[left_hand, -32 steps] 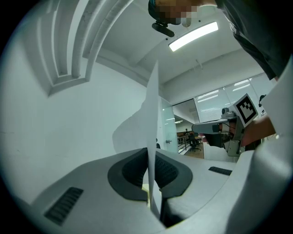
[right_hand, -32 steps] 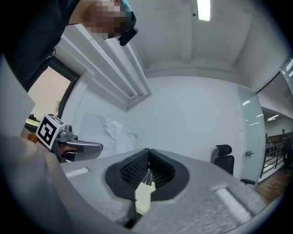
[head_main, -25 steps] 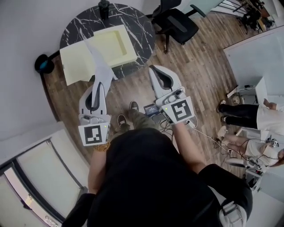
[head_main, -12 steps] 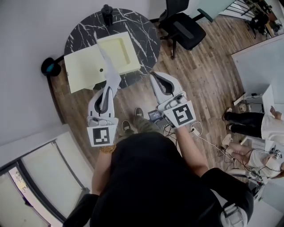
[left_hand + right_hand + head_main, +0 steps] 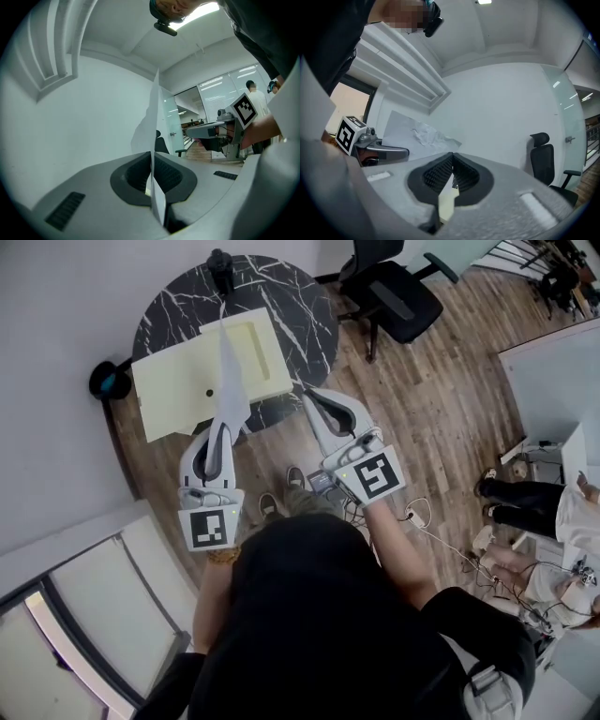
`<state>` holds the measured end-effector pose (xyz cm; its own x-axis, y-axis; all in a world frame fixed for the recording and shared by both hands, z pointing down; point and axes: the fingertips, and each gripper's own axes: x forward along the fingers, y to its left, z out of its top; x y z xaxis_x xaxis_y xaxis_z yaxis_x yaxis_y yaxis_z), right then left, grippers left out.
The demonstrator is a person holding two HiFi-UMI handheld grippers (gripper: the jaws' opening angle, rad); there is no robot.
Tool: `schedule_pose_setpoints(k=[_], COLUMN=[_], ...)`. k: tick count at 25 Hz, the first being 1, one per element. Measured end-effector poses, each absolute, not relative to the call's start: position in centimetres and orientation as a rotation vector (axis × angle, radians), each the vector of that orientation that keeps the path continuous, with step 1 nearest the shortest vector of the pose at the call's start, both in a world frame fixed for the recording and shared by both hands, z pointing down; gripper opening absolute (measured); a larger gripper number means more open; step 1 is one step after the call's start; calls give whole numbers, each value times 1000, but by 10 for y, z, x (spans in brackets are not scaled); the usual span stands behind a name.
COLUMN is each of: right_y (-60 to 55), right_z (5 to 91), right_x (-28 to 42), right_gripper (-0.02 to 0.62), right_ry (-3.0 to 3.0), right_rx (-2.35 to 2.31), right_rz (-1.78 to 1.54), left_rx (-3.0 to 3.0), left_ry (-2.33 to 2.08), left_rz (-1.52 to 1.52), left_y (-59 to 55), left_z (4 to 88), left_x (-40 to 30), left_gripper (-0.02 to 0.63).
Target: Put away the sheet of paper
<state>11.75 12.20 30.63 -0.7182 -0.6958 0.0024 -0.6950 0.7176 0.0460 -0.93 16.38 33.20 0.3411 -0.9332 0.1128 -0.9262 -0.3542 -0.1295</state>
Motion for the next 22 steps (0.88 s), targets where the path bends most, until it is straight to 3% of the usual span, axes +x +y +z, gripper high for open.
schedule_pose_setpoints(k=[22], right_y=[50], right_z=[336], right_x=[170], right_gripper=[-3], right_ry=[-2959], right_rx=[1037], right_rz=[38], left_rx=[-2370], left_ry=[1966], left_rz=[-379], left_y=[109], left_z=[342], left_x=[5], left_gripper=[9])
